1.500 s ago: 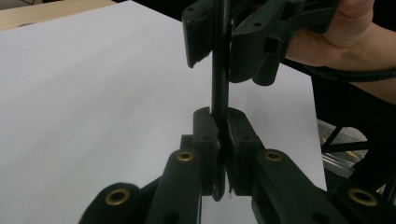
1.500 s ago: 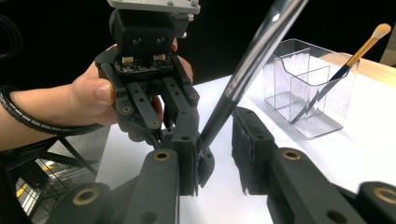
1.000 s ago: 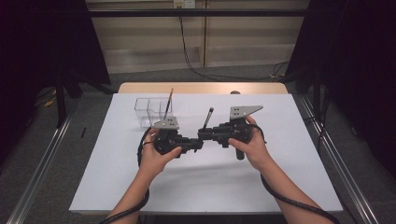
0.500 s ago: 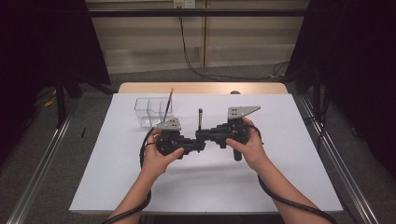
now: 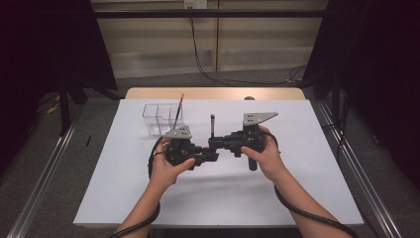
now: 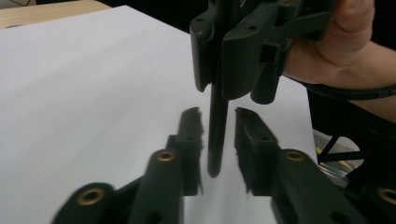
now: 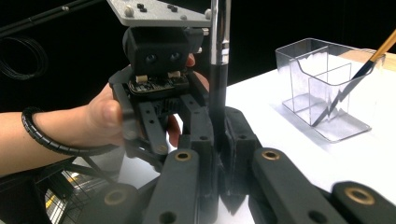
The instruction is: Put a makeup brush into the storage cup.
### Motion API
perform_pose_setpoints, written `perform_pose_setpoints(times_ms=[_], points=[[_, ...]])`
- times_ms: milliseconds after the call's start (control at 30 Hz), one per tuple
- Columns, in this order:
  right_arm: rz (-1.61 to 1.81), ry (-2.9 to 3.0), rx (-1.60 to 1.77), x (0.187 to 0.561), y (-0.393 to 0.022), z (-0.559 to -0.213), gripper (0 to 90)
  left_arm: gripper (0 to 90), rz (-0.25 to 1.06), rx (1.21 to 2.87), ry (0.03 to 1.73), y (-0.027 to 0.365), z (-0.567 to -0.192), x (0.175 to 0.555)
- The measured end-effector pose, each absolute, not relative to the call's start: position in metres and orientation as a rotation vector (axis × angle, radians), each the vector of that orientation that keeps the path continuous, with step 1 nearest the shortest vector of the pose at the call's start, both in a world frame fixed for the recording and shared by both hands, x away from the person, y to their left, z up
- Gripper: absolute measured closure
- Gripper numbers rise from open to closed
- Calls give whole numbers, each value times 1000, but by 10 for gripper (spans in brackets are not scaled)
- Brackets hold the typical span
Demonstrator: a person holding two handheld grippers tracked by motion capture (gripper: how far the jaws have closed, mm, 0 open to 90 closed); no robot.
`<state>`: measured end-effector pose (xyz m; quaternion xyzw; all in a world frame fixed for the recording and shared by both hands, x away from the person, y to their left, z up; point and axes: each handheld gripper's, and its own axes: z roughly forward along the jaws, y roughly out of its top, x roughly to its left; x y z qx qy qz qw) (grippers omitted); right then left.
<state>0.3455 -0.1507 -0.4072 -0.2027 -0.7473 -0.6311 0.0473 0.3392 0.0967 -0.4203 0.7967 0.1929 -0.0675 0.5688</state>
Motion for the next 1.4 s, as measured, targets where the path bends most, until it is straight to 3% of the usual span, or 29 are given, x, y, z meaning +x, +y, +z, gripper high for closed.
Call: perform_pose_setpoints(times_ms=[300, 433, 533, 767, 1400], points=[[-1934, -2291, -636, 347, -158, -407, 846, 309, -164, 1780, 440, 103, -417, 340], [-1943, -2286, -638, 347, -160, -407, 846, 161, -189, 1809, 520, 106, -416, 343], [-1943, -2294, -638, 347, -160, -406, 846, 173, -176, 1791, 517, 108, -417, 343], [-1943, -2303, -635, 347, -160, -407, 846, 53, -126, 1738, 519, 110, -412, 345], [-1946, -2311, -628, 346, -159, -409, 846, 0, -78, 1675, 472, 104, -385, 354]])
